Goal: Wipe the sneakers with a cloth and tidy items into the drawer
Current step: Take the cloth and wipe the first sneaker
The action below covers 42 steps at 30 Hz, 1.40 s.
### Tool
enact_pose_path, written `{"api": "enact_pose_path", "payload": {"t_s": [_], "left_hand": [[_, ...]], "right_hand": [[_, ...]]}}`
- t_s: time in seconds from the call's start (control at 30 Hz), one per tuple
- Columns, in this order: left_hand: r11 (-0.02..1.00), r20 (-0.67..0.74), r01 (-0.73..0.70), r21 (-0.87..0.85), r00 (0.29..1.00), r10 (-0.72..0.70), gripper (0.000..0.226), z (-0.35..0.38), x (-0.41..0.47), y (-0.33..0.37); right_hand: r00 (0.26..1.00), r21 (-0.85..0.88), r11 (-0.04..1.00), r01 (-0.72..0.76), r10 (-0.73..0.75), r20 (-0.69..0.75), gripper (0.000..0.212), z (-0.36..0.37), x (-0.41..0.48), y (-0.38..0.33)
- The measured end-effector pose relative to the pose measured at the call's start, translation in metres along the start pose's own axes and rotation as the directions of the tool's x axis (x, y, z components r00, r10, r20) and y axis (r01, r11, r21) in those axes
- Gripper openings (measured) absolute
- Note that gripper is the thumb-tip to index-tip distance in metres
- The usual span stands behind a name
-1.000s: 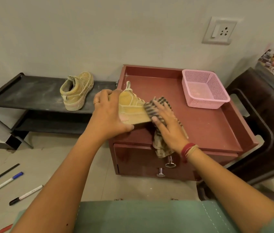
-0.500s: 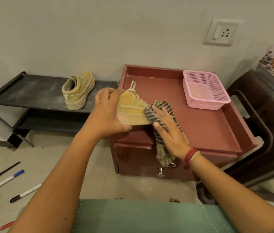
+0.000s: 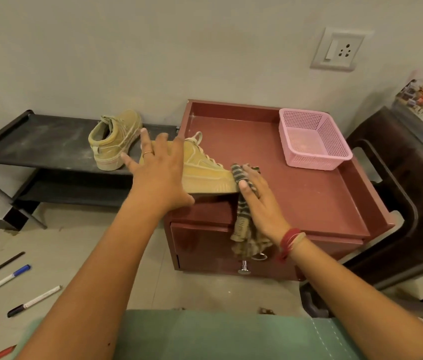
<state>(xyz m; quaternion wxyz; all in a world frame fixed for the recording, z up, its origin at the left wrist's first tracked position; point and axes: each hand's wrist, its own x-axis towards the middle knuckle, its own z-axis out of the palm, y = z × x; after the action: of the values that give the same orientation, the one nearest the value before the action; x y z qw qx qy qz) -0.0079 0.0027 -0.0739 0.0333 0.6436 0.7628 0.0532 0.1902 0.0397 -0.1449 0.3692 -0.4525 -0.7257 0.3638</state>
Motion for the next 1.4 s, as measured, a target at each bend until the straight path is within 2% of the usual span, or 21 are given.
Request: {"api": "enact_pose_path", "payload": {"t_s": [0.07, 0.17, 0.23, 0.3, 0.37, 0.43, 0.5, 0.53, 0.63, 0.67, 0.73, 0.8, 0.93, 1.07, 1.1, 1.17, 1.23, 1.27, 1.3, 1.33, 1.4], "left_hand": [[0.996, -0.048, 0.02, 0.09, 0.999, -0.015, 0.129, 0.006, -0.001, 0.005], [0.998, -0.124, 0.002, 0.059, 0.992, 0.005, 0.124, 0.009, 0.002, 0.003], [0.999, -0.15, -0.034, 0.018, 0.988, 0.036, 0.12, 0.007, 0.001, 0.002], [0.999, -0.171, -0.049, -0.014, 0.984, 0.046, 0.117, 0.007, -0.001, 0.001], [0.998, -0.187, -0.057, -0.016, 0.981, 0.053, 0.116, 0.007, -0.004, 0.001], [0.997, -0.198, -0.075, -0.006, 0.977, 0.073, 0.116, 0.006, -0.004, 0.0], [0.996, -0.203, -0.087, 0.0, 0.976, 0.085, 0.115, 0.005, -0.004, -0.002], [0.996, -0.204, -0.089, 0.003, 0.975, 0.088, 0.115, 0.005, -0.004, -0.002], [0.995, -0.204, -0.095, 0.008, 0.974, 0.095, 0.115, 0.006, -0.005, -0.002], [0.995, -0.202, -0.098, 0.009, 0.975, 0.097, 0.116, 0.006, -0.006, -0.002], [0.994, -0.199, -0.106, 0.009, 0.974, 0.106, 0.116, 0.005, -0.006, -0.003], [0.993, -0.202, -0.119, 0.006, 0.972, 0.118, 0.116, 0.004, -0.005, -0.003], [0.992, -0.211, -0.122, -0.004, 0.97, 0.119, 0.116, 0.006, -0.006, -0.005], [0.991, -0.218, -0.135, 0.006, 0.967, 0.133, 0.117, 0.008, -0.006, -0.006], [0.99, -0.224, -0.139, 0.001, 0.965, 0.136, 0.117, 0.008, -0.005, -0.006], [0.99, -0.228, -0.141, -0.018, 0.964, 0.133, 0.116, 0.009, -0.006, -0.006], [0.989, -0.256, -0.138, -0.046, 0.959, 0.122, 0.115, 0.01, -0.007, -0.007], [0.989, -0.272, -0.135, -0.065, 0.956, 0.113, 0.115, 0.009, -0.008, -0.008], [0.987, -0.286, -0.127, -0.094, 0.954, 0.096, 0.115, 0.009, -0.008, -0.009], [0.985, -0.298, -0.116, -0.127, 0.952, 0.074, 0.115, 0.01, -0.008, -0.011], [0.98, -0.318, -0.107, -0.165, 0.947, 0.05, 0.114, 0.011, -0.007, -0.013]], "right_hand": [[0.993, -0.106, 0.988, 0.115, -0.112, 0.032, 0.053, 0.0, -0.004, 0.0], [0.951, -0.13, 0.951, 0.279, -0.255, 0.176, 0.046, 0.005, -0.014, -0.004], [0.967, -0.082, 0.97, 0.228, -0.216, 0.133, 0.044, 0.008, -0.012, 0.005], [1.0, 0.081, 0.997, -0.006, 0.005, 0.005, 0.053, 0.002, -0.001, 0.01], [0.988, 0.223, 0.963, -0.152, 0.154, 0.008, 0.053, -0.004, 0.005, 0.009], [0.997, 0.103, 0.992, -0.067, 0.062, 0.055, 0.037, -0.001, -0.002, 0.006], [0.984, -0.039, 0.992, 0.121, -0.115, 0.139, 0.037, 0.005, -0.009, 0.007], [0.978, -0.047, 0.988, 0.149, -0.141, 0.151, 0.04, 0.004, -0.008, 0.008], [0.996, 0.057, 0.997, -0.059, 0.054, 0.072, 0.043, -0.006, 0.003, 0.012], [0.996, 0.049, 0.997, -0.059, 0.055, 0.066, 0.042, -0.006, 0.003, 0.011], [0.989, -0.082, 0.992, 0.099, -0.089, 0.114, 0.043, 0.0, -0.004, 0.008], [0.969, -0.112, 0.972, 0.206, -0.187, 0.16, 0.044, 0.004, -0.007, 0.007], [0.996, 0.079, 0.995, -0.053, 0.047, 0.077, 0.029, -0.005, 0.007, 0.004], [0.981, -0.054, 0.991, 0.121, -0.111, 0.157, 0.039, 0.003, -0.007, 0.0], [0.98, -0.038, 0.994, 0.107, -0.099, 0.171, 0.036, 0.002, -0.006, 0.001], [0.991, 0.092, 0.993, -0.072, 0.061, 0.118, 0.029, -0.011, 0.003, 0.006], [0.96, 0.25, 0.928, -0.277, 0.276, 0.04, 0.032, -0.028, 0.015, 0.008], [0.933, 0.365, 0.872, -0.325, 0.359, -0.026, 0.038, -0.036, 0.02, 0.007], [0.902, 0.461, 0.826, -0.324, 0.416, -0.112, 0.046, -0.043, 0.024, 0.007], [0.887, 0.487, 0.826, -0.285, 0.42, -0.194, 0.049, -0.047, 0.025, 0.006], [0.919, 0.358, 0.921, -0.155, 0.267, -0.289, 0.039, -0.045, 0.02, -0.008]]}}
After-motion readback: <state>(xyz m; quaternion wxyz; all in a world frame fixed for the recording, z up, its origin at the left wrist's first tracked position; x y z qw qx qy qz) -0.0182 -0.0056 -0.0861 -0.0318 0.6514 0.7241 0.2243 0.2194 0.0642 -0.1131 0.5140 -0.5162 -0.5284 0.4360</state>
